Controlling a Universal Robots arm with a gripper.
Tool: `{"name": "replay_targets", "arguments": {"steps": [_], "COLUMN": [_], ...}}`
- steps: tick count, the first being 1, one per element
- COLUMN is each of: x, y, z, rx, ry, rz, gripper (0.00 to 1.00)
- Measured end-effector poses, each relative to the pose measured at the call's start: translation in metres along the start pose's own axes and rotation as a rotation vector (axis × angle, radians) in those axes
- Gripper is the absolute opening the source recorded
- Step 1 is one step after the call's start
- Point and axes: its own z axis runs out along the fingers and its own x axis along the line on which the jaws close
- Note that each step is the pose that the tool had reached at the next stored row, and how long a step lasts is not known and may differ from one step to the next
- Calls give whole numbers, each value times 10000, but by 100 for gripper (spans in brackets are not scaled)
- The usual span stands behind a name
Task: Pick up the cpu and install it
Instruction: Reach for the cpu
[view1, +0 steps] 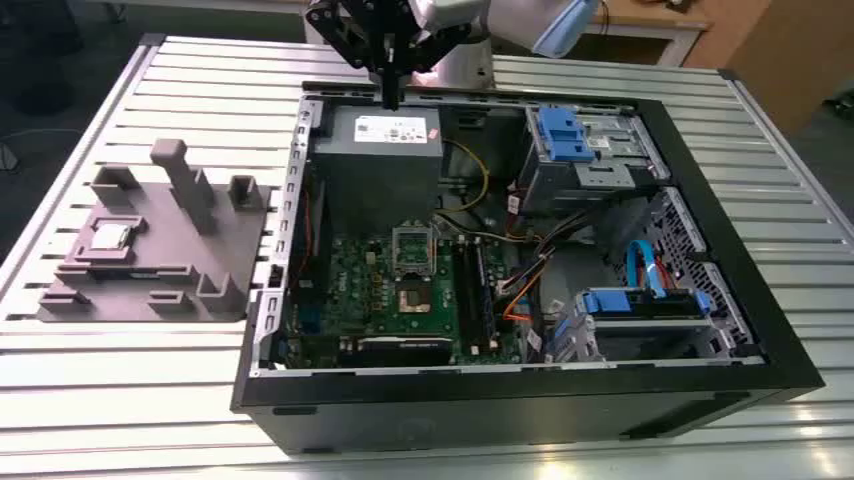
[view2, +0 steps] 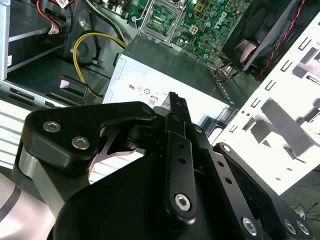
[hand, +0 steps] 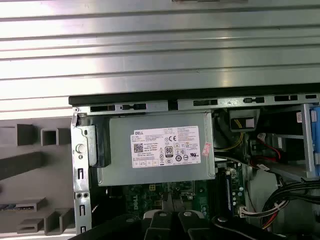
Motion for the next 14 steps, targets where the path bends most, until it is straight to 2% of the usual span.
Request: {"name": "replay_targets", "arguments": {"steps": [14], "x": [1], "y": [0], "z": [0], "rx": [1], "ry": [0], "rz": [0], "gripper": [10]}}
